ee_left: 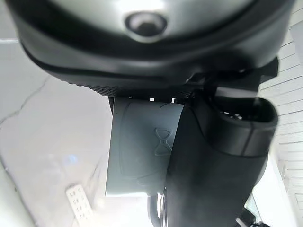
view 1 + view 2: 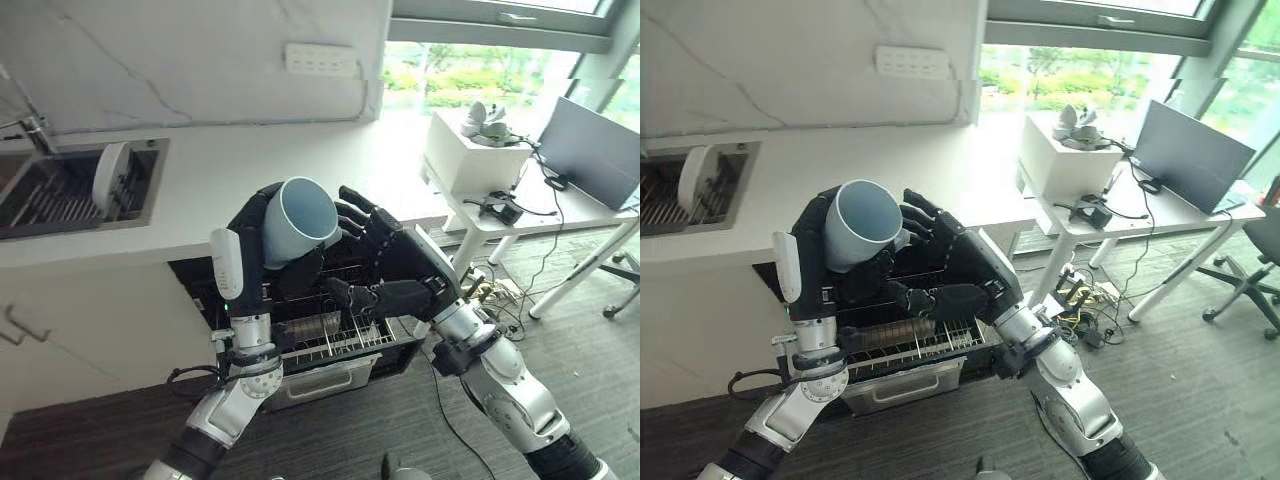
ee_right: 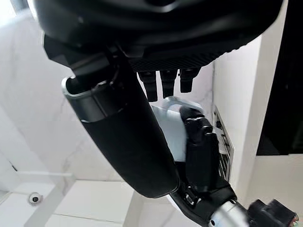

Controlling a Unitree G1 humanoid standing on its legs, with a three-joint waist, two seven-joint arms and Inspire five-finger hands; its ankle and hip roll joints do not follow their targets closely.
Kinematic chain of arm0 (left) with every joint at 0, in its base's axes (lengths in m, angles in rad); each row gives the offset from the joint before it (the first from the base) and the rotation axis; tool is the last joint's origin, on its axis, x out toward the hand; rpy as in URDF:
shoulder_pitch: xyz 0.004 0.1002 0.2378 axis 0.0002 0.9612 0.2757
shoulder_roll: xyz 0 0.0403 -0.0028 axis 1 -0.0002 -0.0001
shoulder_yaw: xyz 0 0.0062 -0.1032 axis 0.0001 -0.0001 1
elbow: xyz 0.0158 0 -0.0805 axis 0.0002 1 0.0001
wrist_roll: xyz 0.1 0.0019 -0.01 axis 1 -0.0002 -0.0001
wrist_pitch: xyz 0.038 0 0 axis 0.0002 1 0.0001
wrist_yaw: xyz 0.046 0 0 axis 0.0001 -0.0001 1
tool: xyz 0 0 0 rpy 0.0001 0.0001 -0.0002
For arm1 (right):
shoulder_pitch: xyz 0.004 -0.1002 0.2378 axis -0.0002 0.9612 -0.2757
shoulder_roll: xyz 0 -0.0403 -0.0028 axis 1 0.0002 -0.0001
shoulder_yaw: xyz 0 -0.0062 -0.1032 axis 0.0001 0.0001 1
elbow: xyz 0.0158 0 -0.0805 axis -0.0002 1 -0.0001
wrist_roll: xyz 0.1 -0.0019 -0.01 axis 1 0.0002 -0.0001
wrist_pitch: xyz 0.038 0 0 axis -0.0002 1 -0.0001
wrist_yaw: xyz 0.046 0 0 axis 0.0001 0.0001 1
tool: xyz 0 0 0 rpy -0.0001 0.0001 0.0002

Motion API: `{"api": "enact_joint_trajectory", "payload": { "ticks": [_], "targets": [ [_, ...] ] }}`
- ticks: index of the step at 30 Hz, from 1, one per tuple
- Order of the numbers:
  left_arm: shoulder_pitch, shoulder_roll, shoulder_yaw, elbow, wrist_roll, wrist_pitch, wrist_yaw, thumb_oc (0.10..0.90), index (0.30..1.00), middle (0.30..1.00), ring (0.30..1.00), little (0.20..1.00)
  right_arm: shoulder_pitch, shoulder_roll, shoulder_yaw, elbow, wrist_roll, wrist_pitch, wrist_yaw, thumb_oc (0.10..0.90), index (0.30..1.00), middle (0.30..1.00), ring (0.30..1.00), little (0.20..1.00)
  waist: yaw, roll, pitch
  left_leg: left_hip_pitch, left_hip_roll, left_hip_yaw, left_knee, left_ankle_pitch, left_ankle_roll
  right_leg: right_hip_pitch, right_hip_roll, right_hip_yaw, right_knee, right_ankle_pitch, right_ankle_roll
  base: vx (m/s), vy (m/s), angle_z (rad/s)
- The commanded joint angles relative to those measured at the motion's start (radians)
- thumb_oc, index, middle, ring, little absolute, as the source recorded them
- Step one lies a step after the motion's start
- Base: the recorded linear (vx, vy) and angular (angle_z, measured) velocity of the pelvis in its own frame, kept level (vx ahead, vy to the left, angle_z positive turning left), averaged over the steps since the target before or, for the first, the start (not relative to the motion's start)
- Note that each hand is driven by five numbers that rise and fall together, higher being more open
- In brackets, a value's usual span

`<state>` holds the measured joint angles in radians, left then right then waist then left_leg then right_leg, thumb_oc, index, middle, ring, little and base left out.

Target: Place the dishes in the dishwasher.

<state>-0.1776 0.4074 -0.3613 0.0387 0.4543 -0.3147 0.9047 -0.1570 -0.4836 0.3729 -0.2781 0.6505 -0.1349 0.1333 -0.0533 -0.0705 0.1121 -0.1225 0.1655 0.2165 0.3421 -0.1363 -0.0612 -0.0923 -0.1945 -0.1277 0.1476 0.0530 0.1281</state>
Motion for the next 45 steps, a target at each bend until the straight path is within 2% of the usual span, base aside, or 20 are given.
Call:
{"api": "enact_joint_trajectory", "payload": {
  "ticks": [1, 9, 17, 25, 30, 37, 45],
  "targets": [
    [-0.144, -0.004, -0.025, -0.054, 0.029, -0.084, 0.008, 0.4, 0.3, 0.3, 0.3, 0.3, -0.097, 0.012, -0.087, -0.087, 0.048, -0.054, -0.024, 0.8, 0.9, 0.9, 0.9, 0.9, 0.001, 0.015, -0.025, 0.077, -0.017, -0.033, -0.042, -0.145, 0.003, -0.01, -0.033, -0.011, 0.152, -0.228, 0.057, -0.03, -0.045, 0.27],
    [-0.15, -0.02, -0.062, -0.049, 0.027, -0.114, -0.008, 0.4, 0.3, 0.3, 0.3, 0.3, -0.147, 0.035, -0.061, -0.065, 0.04, -0.022, -0.062, 0.8, 0.9, 0.9, 0.9, 0.9, 0.022, 0.018, -0.025, 0.065, -0.014, -0.049, -0.042, -0.137, -0.003, 0.006, -0.034, -0.035, 0.152, -0.234, 0.052, 0.0, -0.019, 0.17],
    [-0.148, -0.026, -0.093, -0.042, -0.009, -0.099, -0.021, 0.4, 0.3, 0.3, 0.3, 0.3, -0.191, 0.058, -0.043, -0.052, 0.061, -0.023, -0.06, 0.8, 0.9, 0.9, 0.9, 0.9, 0.043, 0.018, -0.022, 0.064, -0.017, -0.062, -0.042, -0.134, 0.0, 0.02, -0.033, -0.046, 0.152, -0.241, 0.048, 0.02, 0.0, 0.08],
    [-0.12, -0.037, -0.11, -0.06, -0.051, -0.086, -0.034, 0.4, 0.3, 0.3, 0.3, 0.3, -0.228, 0.083, -0.025, -0.063, 0.146, 0.008, -0.073, 0.8, 0.9, 0.9, 0.9, 0.9, 0.072, 0.015, -0.012, 0.066, -0.033, -0.09, -0.042, -0.136, 0.007, 0.034, -0.033, -0.049, 0.152, -0.246, 0.046, 0.07, -0.007, 0.04],
    [-0.107, -0.045, -0.118, -0.063, -0.099, -0.086, -0.039, 0.4, 0.3, 0.3, 0.3, 0.3, -0.232, 0.11, 0.005, -0.054, 0.181, 0.002, -0.065, 0.8, 0.9, 0.9, 0.9, 0.9, 0.083, 0.016, -0.006, 0.071, -0.036, -0.093, -0.042, -0.135, 0.01, 0.038, -0.036, -0.049, 0.152, -0.247, 0.046, 0.04, -0.011, 0.04],
    [-0.096, -0.056, -0.128, -0.045, -0.1, -0.102, -0.013, 0.4, 0.3, 0.3, 0.3, 0.3, -0.237, 0.133, 0.042, -0.039, 0.163, 0.019, -0.104, 0.8, 0.9, 0.9, 0.9, 0.9, 0.084, 0.017, 0.0, 0.08, -0.036, -0.089, -0.042, -0.136, 0.013, 0.04, -0.037, -0.044, 0.152, -0.246, 0.047, 0.04, -0.008, 0.0],
    [-0.108, -0.06, -0.133, -0.032, -0.063, -0.104, 0.056, 0.4, 0.3, 0.3, 0.3, 0.3, -0.202, 0.147, 0.067, 0.007, 0.128, -0.001, -0.122, 0.8, 0.9, 0.9, 0.9, 0.9, 0.076, 0.017, 0.008, 0.084, -0.038, -0.086, -0.042, -0.138, 0.016, 0.038, -0.04, -0.038, 0.152, -0.241, 0.051, 0.01, 0.0, 0.0]
  ]
}}
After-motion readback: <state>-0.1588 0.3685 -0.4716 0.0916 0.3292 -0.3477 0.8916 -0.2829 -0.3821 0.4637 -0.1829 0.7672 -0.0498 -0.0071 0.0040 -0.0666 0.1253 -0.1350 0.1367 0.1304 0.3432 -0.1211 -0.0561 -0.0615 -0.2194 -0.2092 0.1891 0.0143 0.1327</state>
